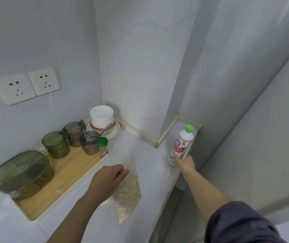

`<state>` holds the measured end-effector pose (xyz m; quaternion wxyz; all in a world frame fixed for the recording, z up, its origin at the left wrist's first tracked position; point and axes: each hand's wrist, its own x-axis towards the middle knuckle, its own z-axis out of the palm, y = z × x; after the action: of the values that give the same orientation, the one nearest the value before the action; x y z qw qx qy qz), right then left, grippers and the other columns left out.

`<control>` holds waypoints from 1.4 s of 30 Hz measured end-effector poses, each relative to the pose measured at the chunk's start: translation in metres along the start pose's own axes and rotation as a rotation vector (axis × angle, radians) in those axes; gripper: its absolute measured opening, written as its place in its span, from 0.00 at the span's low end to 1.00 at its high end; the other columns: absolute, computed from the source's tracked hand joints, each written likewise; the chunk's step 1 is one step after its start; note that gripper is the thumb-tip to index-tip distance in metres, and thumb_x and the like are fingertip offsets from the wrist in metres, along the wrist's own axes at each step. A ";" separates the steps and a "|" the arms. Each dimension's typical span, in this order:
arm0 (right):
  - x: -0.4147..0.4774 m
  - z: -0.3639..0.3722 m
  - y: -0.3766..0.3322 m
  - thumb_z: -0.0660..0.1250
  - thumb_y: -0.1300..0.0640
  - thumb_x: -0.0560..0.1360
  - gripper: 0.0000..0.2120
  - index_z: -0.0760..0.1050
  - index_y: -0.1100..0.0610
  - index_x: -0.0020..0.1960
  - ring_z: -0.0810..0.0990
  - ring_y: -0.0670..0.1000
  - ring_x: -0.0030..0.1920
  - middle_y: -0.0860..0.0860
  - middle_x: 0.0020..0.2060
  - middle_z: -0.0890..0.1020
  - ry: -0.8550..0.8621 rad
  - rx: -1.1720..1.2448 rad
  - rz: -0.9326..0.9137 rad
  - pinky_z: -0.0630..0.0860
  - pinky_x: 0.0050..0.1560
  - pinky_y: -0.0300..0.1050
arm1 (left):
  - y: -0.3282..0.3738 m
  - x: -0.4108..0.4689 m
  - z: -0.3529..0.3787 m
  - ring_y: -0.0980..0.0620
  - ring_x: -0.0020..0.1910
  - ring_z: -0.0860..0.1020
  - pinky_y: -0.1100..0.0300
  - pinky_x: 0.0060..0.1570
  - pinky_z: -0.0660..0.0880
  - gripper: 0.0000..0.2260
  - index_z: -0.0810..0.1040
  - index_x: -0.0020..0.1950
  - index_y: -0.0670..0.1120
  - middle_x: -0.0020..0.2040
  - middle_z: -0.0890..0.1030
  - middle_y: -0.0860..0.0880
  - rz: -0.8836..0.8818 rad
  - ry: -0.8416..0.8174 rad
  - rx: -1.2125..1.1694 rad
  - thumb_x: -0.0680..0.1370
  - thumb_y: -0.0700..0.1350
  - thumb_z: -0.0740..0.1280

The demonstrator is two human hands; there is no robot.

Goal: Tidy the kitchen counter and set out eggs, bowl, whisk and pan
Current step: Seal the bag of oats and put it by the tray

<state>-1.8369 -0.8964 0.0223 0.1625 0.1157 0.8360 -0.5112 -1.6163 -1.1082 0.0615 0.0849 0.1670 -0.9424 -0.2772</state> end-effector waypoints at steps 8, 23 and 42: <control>-0.050 0.028 -0.010 0.70 0.56 0.74 0.31 0.62 0.55 0.74 0.69 0.54 0.67 0.53 0.70 0.67 -0.606 -0.357 -0.025 0.71 0.63 0.50 | -0.027 -0.015 -0.023 0.53 0.31 0.70 0.59 0.31 0.63 0.19 0.65 0.39 0.49 0.29 0.66 0.53 0.200 -0.135 0.397 0.80 0.61 0.50; -0.109 0.135 -0.005 0.80 0.60 0.59 0.50 0.56 0.50 0.73 0.73 0.49 0.62 0.44 0.59 0.71 -1.151 -0.487 -0.477 0.76 0.59 0.46 | -0.083 -0.053 -0.022 0.61 0.36 0.72 0.65 0.34 0.68 0.12 0.71 0.42 0.55 0.37 0.74 0.59 -0.022 0.156 -0.026 0.73 0.63 0.63; -0.093 0.156 0.014 0.76 0.76 0.60 0.31 0.75 0.52 0.56 0.82 0.41 0.39 0.41 0.39 0.83 -1.226 -0.516 -0.413 0.78 0.35 0.41 | -0.103 -0.081 0.035 0.65 0.57 0.75 0.69 0.53 0.75 0.34 0.71 0.63 0.64 0.57 0.75 0.66 -0.321 -0.046 -0.427 0.60 0.59 0.80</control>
<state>-1.7218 -1.0317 -0.0193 0.5270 -0.3976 0.6931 -0.2895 -1.5220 -1.1429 -0.0299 0.0519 0.2865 -0.8255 -0.4835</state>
